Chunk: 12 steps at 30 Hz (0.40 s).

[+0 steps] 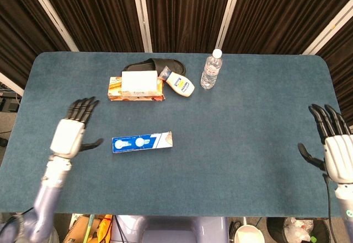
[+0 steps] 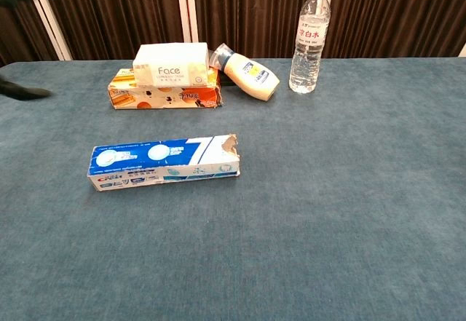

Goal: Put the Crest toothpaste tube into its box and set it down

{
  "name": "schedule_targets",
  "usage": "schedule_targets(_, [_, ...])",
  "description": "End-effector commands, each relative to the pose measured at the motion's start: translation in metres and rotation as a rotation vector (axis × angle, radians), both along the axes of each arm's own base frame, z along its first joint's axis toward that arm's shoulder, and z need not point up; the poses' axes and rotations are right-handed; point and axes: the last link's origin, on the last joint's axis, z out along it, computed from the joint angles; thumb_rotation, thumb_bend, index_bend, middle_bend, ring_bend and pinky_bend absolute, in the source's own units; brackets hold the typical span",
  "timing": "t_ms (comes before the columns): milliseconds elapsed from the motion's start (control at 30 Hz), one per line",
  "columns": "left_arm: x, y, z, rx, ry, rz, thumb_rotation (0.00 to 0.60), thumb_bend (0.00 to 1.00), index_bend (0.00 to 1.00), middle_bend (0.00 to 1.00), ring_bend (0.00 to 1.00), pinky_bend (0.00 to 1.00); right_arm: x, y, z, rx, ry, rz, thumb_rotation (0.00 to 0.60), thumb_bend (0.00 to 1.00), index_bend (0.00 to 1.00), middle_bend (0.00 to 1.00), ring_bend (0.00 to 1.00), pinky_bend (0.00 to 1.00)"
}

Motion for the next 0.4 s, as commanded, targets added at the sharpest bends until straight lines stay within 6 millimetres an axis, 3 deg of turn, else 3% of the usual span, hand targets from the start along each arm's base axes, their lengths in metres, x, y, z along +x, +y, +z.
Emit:
schedule_targets(33, [-0.027, -0.034, 0.04, 0.076, 0.077, 0.076, 0.6, 0.13, 0.05, 0.02, 0.05, 0.05, -0.018, 0.02, -0.011, 0.031, 0.007, -0.132, 0.6, 0.31, 0.0, 0.07, 0.0, 0.07])
schedule_targets(200, [-0.062, -0.073, 0.064, 0.1, 0.101, 0.16, 0.6, 0.13, 0.04, 0.01, 0.01, 0.01, -0.04, 0.043, -0.015, 0.01, 0.006, -0.246, 0.6, 0.31, 0.0, 0.05, 0.0, 0.04])
schedule_targets(400, [-0.089, -0.098, 0.07, 0.124, 0.14, 0.176, 0.6, 0.13, 0.03, 0.0, 0.01, 0.01, -0.057, 0.06, -0.022, -0.009, 0.029, -0.283, 0.6, 0.31, 0.0, 0.05, 0.0, 0.04])
